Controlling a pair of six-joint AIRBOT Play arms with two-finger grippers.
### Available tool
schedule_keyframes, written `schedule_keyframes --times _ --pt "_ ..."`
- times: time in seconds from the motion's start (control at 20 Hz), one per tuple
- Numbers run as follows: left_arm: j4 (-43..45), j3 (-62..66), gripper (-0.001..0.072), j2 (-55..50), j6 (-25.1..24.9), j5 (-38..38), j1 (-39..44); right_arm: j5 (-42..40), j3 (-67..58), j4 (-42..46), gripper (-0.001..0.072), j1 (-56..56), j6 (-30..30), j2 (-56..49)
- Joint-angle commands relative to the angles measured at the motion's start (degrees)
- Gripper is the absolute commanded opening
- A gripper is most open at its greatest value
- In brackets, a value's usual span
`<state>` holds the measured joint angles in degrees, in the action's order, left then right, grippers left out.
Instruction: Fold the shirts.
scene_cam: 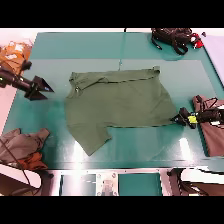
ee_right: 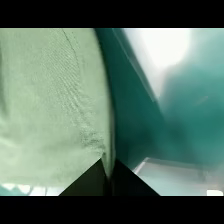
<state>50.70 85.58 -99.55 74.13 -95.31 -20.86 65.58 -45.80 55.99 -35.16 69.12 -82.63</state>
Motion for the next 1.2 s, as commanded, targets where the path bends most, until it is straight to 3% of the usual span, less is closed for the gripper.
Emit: schedule_keyframes --times 0.0,0.25,0.55,0.6,0.65,0.7,0.75,0.85,1.0,1.15 --pt "0.4 -11.3 0.0710 1.7 1.0 0.9 0.2 -3.3 -0.5 -0.1 0.0021 -0.3 0.7 0.0" --pt "0.5 -23.1 0.0709 3.0 1.1 10.5 6.7 -3.9 -0.5 -4.5 0.0021 -0.3 -2.2 0.0" --pt "0.7 -28.7 0.0708 3.0 6.6 15.4 15.8 -4.3 -0.5 -5.0 0.0021 -0.3 -2.3 0.0" --pt "0.9 -28.7 0.0675 3.0 6.9 15.6 17.0 -4.3 -0.5 -5.0 0.0021 -0.3 -2.3 0.0" --pt "0.9 -28.7 0.0490 3.0 6.9 16.2 17.8 -4.3 -0.5 -5.0 0.0021 -0.3 -2.3 0.0" --pt "0.8 -28.7 0.0444 3.0 7.1 16.7 18.3 -4.3 -0.5 -5.0 0.0021 -0.2 -2.3 0.0" --pt "0.7 -28.7 0.0350 3.0 7.5 16.9 18.4 -4.3 -0.5 -5.0 0.0021 -0.2 -2.3 0.0" --pt "0.7 -28.7 0.0031 3.0 7.3 16.6 18.4 -4.3 -0.5 -5.0 0.0021 -0.3 -2.3 0.0" --pt "0.6 -28.7 0.0023 4.9 7.3 16.7 18.4 -4.1 -0.5 -6.2 0.0020 -0.1 -2.3 0.0" --pt "1.2 -28.0 0.0022 13.5 6.8 18.4 18.2 -2.6 -1.3 -9.4 0.0020 -0.1 -2.5 3.3"
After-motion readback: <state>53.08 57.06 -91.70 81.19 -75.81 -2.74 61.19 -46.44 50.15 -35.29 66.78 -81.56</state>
